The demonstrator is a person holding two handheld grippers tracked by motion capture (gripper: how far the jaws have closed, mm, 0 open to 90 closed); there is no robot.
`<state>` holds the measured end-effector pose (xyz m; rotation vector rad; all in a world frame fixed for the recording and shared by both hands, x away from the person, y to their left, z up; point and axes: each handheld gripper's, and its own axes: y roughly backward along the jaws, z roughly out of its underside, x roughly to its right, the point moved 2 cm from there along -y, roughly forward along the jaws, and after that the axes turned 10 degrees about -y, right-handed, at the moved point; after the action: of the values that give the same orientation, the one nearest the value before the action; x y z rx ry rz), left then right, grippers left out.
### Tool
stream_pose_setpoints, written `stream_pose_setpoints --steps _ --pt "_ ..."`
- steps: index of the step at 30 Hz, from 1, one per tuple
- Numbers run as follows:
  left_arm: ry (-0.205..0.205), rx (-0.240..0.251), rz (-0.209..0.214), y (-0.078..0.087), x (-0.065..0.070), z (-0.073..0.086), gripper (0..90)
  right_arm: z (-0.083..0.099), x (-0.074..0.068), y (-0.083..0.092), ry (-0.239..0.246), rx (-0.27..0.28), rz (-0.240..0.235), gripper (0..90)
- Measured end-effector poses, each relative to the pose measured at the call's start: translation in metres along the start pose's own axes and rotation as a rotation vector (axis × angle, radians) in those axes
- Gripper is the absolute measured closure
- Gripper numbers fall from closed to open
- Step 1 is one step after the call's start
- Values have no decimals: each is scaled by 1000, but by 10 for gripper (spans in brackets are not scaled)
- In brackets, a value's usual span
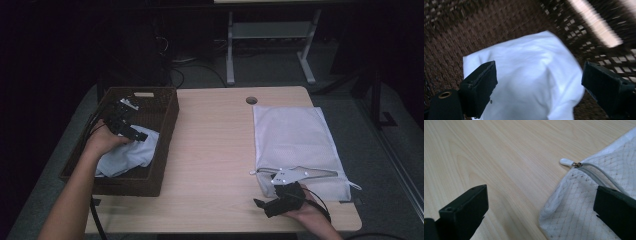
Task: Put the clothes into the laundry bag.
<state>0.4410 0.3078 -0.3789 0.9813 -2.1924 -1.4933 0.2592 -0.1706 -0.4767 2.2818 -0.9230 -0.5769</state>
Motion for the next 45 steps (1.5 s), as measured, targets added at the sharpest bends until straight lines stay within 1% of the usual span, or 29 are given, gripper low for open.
stream_pose_setpoints --steps 1,2,5,7,8,9,12,14,16,18,22,24,27,29,31,37,39,42,45 --pt "1 -17 -3 -4 -2 1 125 0 0 0 0 -1 1 0" --pt "10 -28 -4 -8 -4 2 124 0 1 0 -2 0 1 0" --pt "23 -61 6 -20 -9 5 124 0 2 1 -4 0 2 0" --pt "28 -96 -3 -27 -11 8 124 0 2 1 -4 -2 1 0" --pt "37 -108 1 -31 -12 9 122 0 2 1 -5 -2 1 0" --pt "46 -104 12 -33 -13 10 122 1 3 1 -6 -2 1 0" --pt "54 -105 23 -38 -14 12 119 1 2 2 -6 -3 -1 0" --pt "70 -106 36 -41 -15 13 118 1 2 1 -1 -5 -2 0" --pt "87 -118 57 -44 -15 15 115 1 1 1 -3 -11 -5 0" --pt "92 -128 69 -46 -15 16 113 1 1 0 -3 -14 -6 0" --pt "99 -129 87 -50 -16 17 112 1 1 -1 1 -14 -8 0" --pt "103 -138 100 -51 -14 18 112 1 0 -1 -1 -17 -9 0" --pt "72 -153 100 -51 -12 19 112 1 -1 0 4 -13 -9 0" --pt "37 -163 96 -51 -10 20 112 1 0 0 2 -14 -7 0" --pt "13 -164 101 -52 -11 22 112 1 0 -1 2 -17 -6 0" --pt "8 -156 112 -55 -12 25 119 1 -1 -2 7 -21 -10 0" --pt "0 -155 104 -54 -11 26 153 2 -1 -1 8 -22 -9 0" --pt "4 -133 97 -50 -11 28 289 2 -1 -1 7 -22 -8 0" --pt "31 -95 102 -45 -13 32 421 2 -1 -1 6 -23 -8 0"
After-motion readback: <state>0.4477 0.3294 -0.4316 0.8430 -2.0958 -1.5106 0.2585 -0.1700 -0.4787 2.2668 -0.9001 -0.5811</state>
